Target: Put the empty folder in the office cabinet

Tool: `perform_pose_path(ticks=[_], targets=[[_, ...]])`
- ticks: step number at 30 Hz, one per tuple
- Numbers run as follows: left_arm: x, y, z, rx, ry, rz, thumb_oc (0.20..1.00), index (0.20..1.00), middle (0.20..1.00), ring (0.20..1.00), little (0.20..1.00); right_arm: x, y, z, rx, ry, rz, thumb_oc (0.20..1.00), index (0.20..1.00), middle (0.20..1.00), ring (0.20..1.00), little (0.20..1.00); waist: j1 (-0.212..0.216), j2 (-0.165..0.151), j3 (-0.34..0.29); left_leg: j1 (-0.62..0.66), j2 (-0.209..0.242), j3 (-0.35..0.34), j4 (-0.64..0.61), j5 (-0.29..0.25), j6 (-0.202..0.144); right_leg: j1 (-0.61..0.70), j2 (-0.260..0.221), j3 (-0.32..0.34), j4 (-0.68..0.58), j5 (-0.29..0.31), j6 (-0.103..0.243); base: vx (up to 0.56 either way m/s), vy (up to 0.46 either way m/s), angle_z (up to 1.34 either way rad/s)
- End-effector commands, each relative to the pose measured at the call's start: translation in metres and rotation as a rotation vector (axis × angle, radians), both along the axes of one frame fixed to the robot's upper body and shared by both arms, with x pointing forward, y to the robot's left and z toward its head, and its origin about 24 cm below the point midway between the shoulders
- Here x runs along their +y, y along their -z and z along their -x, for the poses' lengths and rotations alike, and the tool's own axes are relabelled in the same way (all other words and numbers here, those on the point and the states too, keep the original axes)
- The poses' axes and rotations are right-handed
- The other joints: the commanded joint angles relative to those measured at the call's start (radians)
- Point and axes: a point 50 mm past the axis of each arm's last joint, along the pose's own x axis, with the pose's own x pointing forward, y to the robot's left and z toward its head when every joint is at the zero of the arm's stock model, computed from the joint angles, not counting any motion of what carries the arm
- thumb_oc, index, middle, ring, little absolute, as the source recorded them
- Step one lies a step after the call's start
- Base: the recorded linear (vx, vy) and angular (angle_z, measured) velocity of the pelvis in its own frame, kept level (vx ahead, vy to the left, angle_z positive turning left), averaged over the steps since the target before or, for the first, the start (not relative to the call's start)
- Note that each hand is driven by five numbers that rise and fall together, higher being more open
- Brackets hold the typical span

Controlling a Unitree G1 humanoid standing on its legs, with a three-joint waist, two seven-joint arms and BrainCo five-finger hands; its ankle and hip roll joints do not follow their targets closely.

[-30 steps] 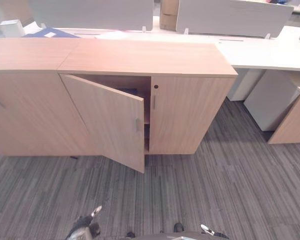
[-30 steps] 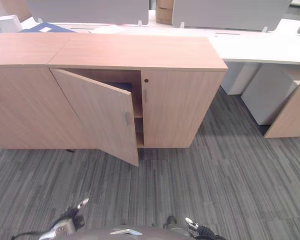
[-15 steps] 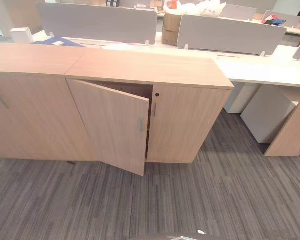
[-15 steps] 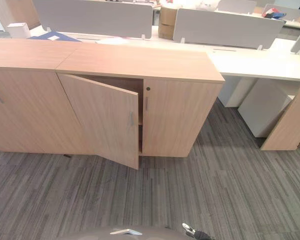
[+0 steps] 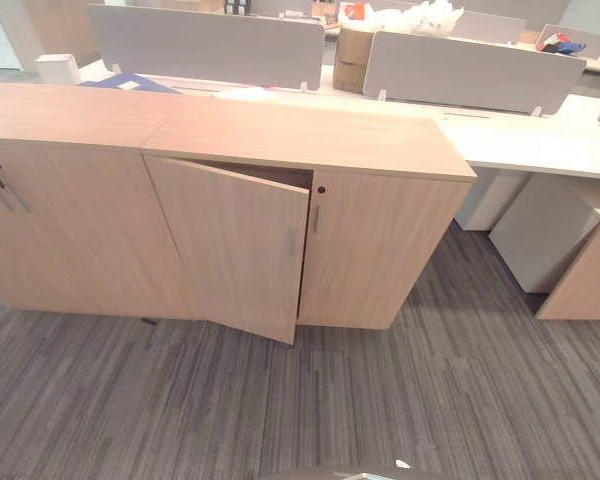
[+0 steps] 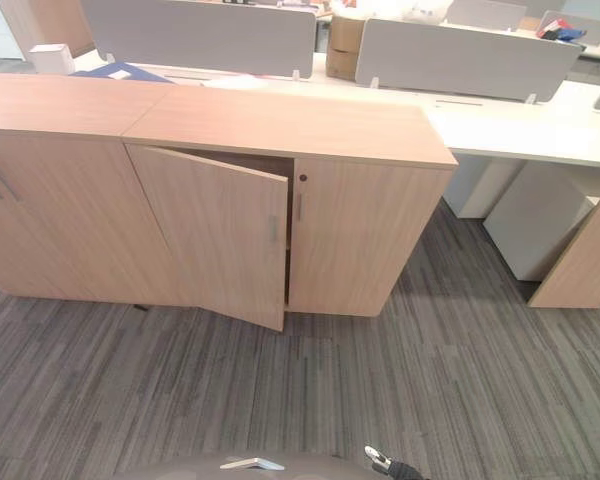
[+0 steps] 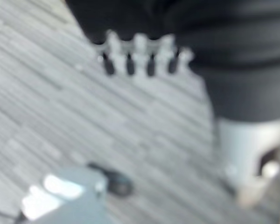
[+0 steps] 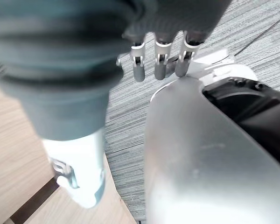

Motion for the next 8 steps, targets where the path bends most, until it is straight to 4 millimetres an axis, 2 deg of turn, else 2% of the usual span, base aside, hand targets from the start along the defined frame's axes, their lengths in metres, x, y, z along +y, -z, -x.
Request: perform_pose_path(ticks=[1, 8], targets=[[0.0066, -0.0038, -0.0335, -0.078, 0.009, -0.033, 1.0, 1.0, 1.0, 1.0, 1.0, 0.0083, -0.0065, -0.0415, -0.108, -0.01, -0.035, 1.0, 1.0, 1.0, 1.0, 1.0, 0.031, 0.053, 0.083, 0.03, -0.033, -0.034, 0.001, -0.111, 0.051, -0.082, -0.044, 0.011, 0.018, 0.091, 0.095, 0.0, 0.0, 0.0], [0.0068, -0.0046, -0.0368, -0.081, 0.019, -0.034, 1.0, 1.0, 1.0, 1.0, 1.0, 0.0086, -0.0065, -0.0415, -0.105, 0.005, -0.037, 1.0, 1.0, 1.0, 1.0, 1.0, 0.032, 0.055, 0.08, 0.029, -0.034, -0.037, 0.001, -0.11, 0.049, -0.081, -0.045, 0.012, 0.014, 0.092, 0.097, 0.0, 0.0, 0.0]])
